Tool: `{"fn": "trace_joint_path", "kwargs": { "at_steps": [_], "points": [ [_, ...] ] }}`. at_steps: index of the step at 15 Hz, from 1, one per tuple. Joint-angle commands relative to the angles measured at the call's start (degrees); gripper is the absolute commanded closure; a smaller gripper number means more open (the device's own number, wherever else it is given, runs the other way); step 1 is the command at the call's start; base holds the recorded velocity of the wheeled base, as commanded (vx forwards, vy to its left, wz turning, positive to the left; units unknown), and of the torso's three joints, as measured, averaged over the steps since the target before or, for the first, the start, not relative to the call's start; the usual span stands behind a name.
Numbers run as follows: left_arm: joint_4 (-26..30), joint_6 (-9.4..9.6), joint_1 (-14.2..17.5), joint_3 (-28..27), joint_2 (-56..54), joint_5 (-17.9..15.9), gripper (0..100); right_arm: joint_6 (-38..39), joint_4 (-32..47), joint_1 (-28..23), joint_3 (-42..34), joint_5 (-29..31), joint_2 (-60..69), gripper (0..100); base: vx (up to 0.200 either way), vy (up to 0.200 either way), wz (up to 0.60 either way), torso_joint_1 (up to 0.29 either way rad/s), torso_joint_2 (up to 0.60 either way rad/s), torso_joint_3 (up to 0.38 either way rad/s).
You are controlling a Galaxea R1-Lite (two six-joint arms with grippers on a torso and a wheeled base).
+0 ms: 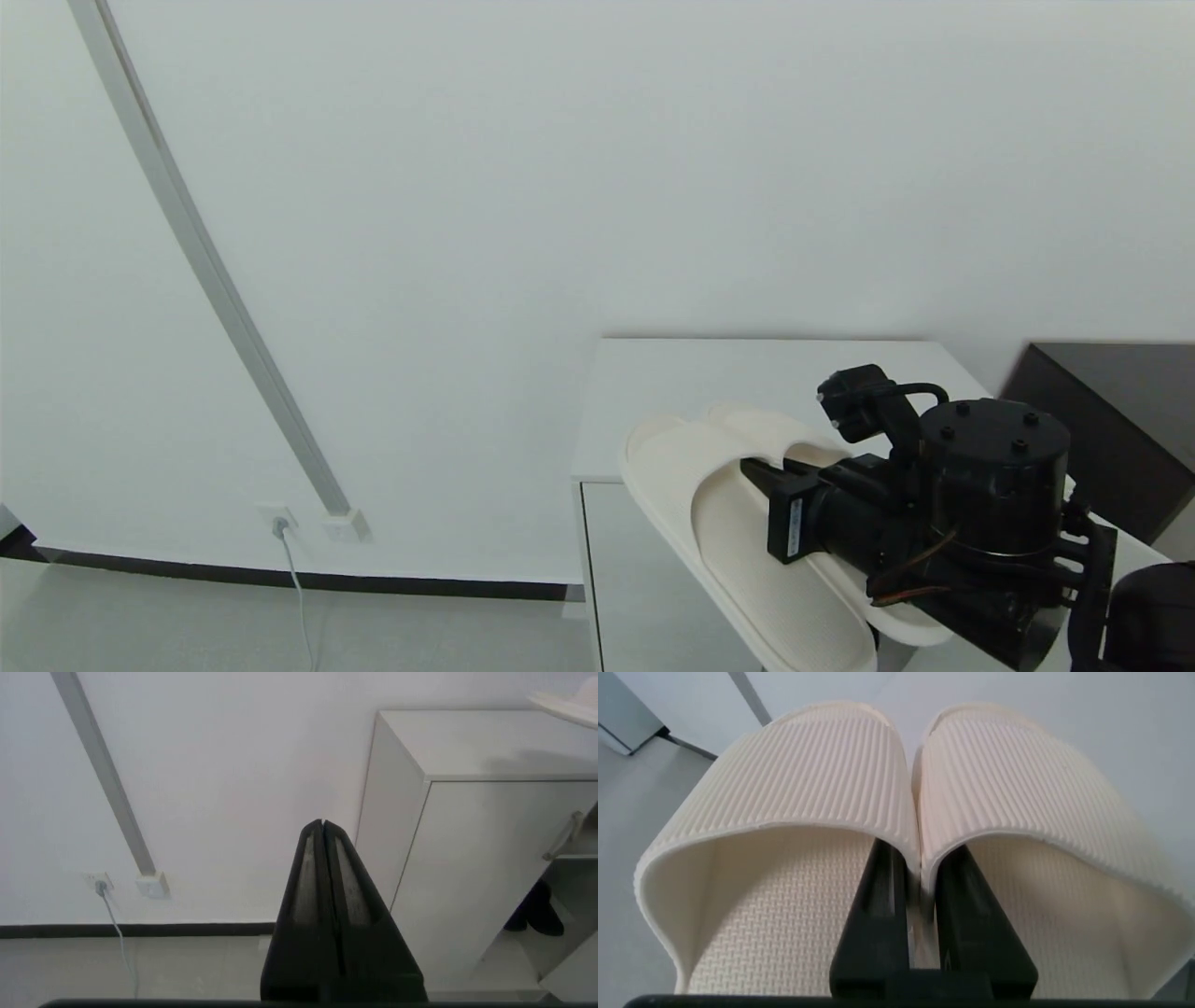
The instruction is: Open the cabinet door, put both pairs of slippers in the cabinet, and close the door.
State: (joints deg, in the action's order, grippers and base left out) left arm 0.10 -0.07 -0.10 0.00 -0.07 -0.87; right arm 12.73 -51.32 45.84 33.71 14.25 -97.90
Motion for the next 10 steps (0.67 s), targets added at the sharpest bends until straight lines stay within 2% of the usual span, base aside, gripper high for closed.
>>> {"fn": "trace_joint_path", "kwargs": {
  "at_steps": [1, 2, 6, 10],
  "points": [
    [-0.01, 0.25, 0.01, 0.0, 0.07, -0.01, 100, 0.02, -0.01, 0.04, -0.75, 0.25, -0.27, 100, -0.2, 0.0, 0.0, 0.002, 0.01, 0.002],
    [-0.01, 0.25, 0.01, 0.0, 0.07, -0.01, 100, 0.02, -0.01, 0.04, -0.84, 0.25, -0.27, 100, -0.2, 0.0, 0.0, -0.002, 0.01, 0.002],
    [-0.01, 0.07, 0.01, 0.0, 0.07, -0.01, 100, 0.11, -0.97, 0.04, -1.01, 3.15, -2.91, 100, 0.0, 0.0, 0.0, 0.0, 0.0, 0.0],
    [-0.01, 0.07, 0.01, 0.0, 0.07, -0.01, 100, -2.27, -1.59, 0.13, -2.15, 2.71, -2.91, 100, 0.0, 0.0, 0.0, 0.0, 0.0, 0.0]
  ]
}}
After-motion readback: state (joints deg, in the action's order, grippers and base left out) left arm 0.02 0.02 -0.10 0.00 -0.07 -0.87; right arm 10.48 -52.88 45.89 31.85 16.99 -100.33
